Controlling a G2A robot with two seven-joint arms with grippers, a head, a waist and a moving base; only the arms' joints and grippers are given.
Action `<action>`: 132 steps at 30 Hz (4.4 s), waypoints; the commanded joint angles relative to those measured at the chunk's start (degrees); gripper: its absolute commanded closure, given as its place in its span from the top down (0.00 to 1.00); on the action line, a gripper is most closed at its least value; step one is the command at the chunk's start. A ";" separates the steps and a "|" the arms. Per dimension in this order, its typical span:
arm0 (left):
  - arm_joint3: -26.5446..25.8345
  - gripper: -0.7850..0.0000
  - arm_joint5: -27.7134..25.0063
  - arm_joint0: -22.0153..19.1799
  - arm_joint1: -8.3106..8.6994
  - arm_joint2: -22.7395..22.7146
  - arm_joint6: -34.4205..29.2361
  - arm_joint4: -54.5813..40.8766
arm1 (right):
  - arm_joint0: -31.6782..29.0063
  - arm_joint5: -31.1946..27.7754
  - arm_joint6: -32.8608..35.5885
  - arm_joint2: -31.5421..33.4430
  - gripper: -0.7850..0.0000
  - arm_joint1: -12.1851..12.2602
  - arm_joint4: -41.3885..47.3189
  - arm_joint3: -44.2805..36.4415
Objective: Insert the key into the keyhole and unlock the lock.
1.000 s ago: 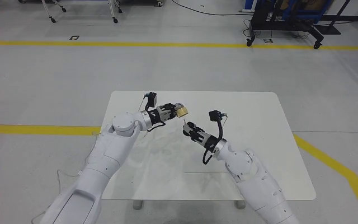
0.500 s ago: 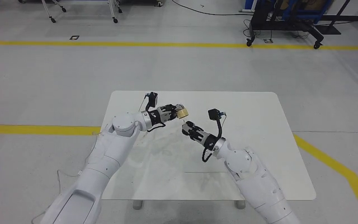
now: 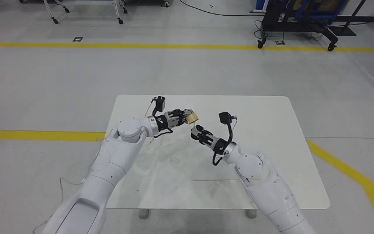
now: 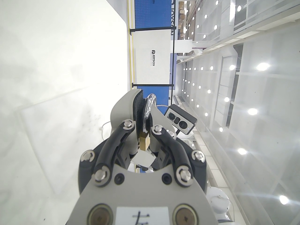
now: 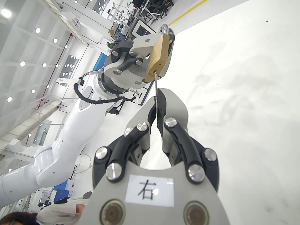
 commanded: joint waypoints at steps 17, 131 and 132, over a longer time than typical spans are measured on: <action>-0.53 0.00 -2.26 -0.26 0.15 0.08 -3.07 2.24 | 0.06 -4.64 11.45 1.18 0.00 1.15 4.16 0.04; 0.56 0.00 -3.85 -0.91 -0.22 0.44 -6.05 1.76 | 2.11 -4.62 11.06 1.39 0.00 4.01 17.87 2.44; 0.53 0.00 -3.89 -0.92 -0.23 0.46 -6.02 1.77 | 2.11 -4.72 10.88 1.26 0.00 3.98 18.11 2.44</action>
